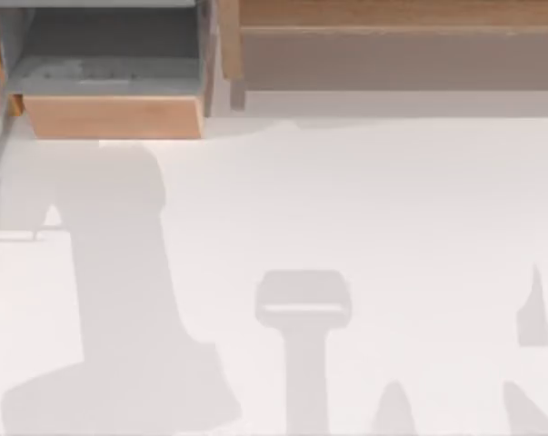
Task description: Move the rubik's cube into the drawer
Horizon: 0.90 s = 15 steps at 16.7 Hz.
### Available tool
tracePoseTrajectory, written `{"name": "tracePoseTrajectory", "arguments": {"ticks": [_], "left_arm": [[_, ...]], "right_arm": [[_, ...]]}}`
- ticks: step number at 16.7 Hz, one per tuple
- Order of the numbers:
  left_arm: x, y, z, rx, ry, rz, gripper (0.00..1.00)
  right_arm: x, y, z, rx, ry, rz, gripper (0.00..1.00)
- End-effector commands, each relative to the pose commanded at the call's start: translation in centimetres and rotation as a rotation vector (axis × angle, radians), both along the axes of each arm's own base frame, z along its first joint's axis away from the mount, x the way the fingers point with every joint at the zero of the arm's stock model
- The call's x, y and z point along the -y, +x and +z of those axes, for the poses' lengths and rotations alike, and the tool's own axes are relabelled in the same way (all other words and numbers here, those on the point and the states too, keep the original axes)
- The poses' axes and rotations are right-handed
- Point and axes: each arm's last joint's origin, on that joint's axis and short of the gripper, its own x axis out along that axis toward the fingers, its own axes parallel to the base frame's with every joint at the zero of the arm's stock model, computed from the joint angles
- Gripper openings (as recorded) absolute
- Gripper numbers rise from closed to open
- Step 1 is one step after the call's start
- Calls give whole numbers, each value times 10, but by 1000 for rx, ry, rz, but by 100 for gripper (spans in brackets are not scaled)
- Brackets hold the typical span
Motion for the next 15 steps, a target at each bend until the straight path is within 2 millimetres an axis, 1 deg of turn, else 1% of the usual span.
{"name": "tracePoseTrajectory", "arguments": {"ticks": [6, 15], "left_arm": [[0, 0, 0, 0, 0, 0, 0], [0, 0, 0, 0, 0, 0, 68]], "right_arm": [[0, 0, 0, 0, 0, 0, 100], [0, 0, 0, 0, 0, 0, 100]]}}
